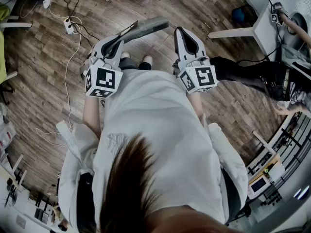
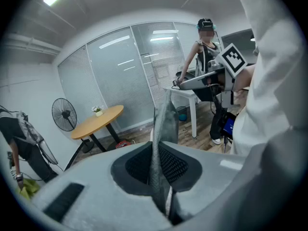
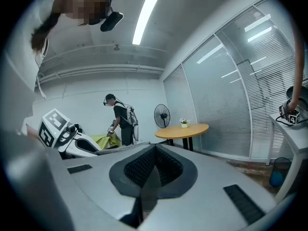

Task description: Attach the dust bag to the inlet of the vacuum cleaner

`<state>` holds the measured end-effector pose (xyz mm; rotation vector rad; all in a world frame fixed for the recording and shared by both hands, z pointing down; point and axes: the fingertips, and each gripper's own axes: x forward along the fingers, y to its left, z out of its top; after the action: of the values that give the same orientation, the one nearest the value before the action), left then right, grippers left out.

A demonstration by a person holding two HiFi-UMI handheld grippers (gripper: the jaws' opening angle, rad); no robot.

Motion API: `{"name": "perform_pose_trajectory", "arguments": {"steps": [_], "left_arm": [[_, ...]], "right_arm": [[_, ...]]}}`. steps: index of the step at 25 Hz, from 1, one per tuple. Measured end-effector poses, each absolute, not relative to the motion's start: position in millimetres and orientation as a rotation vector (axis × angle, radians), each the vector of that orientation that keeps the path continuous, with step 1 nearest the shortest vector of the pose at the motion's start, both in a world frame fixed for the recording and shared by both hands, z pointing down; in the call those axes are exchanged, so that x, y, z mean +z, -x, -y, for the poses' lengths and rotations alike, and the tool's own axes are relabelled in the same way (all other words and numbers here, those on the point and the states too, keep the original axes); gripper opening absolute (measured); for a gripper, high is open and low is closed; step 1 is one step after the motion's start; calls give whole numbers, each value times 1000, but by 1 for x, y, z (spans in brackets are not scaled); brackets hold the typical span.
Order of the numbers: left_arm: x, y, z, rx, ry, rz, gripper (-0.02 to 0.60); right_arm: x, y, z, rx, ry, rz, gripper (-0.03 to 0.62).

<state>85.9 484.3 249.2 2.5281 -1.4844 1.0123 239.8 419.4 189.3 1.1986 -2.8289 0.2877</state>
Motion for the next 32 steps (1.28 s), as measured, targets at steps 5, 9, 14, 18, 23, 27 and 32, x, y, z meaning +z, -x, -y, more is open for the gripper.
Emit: {"name": "perform_pose_trajectory", "arguments": {"steps": [5,9,14,18,23,27,32], "left_arm": [[252,-81,-484,1023,-2528,1485,38],[253,-81,-485,1028,-2528,1484,38],[253,-82,-489,1038,-2536,1475,38],[253,-81,-485,1051,-2547,1477,38],[253,-74,-475,1035,-2556,1470,37],[256,-59,-457,1023,-2560,1454,38],[261,-31,-425,1020,-2579,1394,38]], "right_arm": [[192,-235,-421,283,-1186,2834,3],[192,-237,-421,294,-1189,2835,2],[189,-236,-427,285,-1171,2835,2],[187,-229,-428,268,-1131,2873,3],[191,-221,-421,314,-1127,2870,3],[194,-205,-403,344,-1136,2861,3],[195,-179,-369,372,-1199,2838,3]]}}
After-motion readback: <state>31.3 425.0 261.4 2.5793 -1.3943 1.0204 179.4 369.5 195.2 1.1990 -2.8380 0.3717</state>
